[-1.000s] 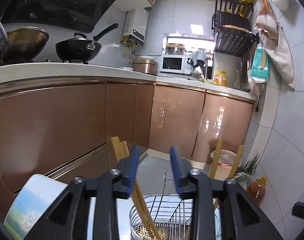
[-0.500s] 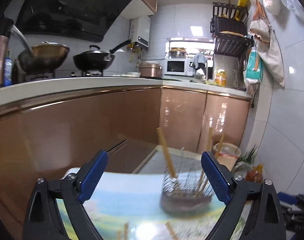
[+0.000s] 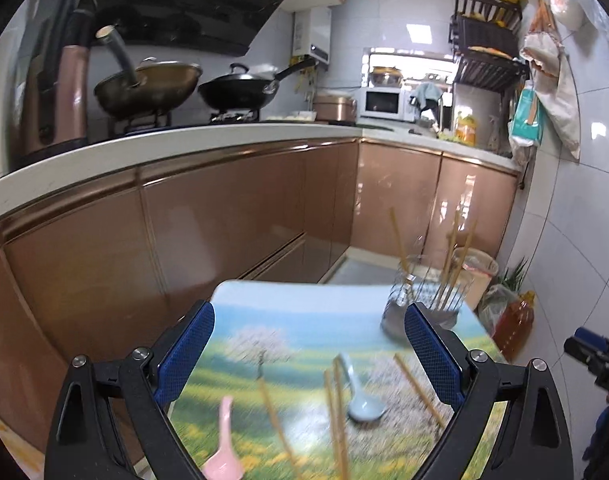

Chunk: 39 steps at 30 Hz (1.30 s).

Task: Organize utensils
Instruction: 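Move both tools back down over the loose chopsticks on the table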

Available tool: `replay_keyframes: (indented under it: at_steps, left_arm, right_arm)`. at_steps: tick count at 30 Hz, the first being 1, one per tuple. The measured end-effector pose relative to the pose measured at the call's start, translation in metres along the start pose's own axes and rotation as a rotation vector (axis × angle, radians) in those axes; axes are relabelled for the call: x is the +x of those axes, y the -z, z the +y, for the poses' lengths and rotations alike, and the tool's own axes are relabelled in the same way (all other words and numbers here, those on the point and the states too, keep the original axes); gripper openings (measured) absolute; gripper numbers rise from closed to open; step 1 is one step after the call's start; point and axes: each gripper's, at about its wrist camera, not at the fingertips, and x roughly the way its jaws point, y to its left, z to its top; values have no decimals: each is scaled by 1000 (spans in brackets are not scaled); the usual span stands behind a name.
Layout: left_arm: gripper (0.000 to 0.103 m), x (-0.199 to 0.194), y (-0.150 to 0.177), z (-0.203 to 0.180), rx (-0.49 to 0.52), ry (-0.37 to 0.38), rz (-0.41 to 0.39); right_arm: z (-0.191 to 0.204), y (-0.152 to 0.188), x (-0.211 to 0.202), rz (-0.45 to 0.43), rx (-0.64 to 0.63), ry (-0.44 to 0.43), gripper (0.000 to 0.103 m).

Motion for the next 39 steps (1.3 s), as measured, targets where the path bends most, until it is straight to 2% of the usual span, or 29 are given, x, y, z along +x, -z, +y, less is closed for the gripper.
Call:
replay_keyframes:
  at_steps: [5, 10, 19, 25, 30, 33, 37, 39]
  left_arm:
    - [95, -16, 18, 30, -35, -13, 63]
    - [88, -25, 31, 50, -50, -22, 118]
    - [88, -15, 44, 62, -88, 30, 208]
    - [88, 14, 51, 61, -97, 44, 277]
    - [87, 50, 55, 57, -91, 66, 375]
    - [80, 73, 54, 52, -73, 83, 429]
    - [59, 113, 59, 43, -63, 124, 531]
    - [57, 135, 64, 39, -81, 147, 590]
  right_arm:
    - [21, 10, -10, 23, -25, -17, 63]
    - [36, 13, -18, 27, -45, -34, 63]
    - [54, 6, -15, 46, -93, -33, 63]
    - [46, 7, 7, 85, -87, -25, 63]
    - [37, 9, 34, 137, -72, -11, 63]
    - [34, 7, 51, 172, -74, -8, 63]
    - [33, 6, 78, 222, -82, -4, 62]
    - [34, 8, 96, 263, -83, -10, 62]
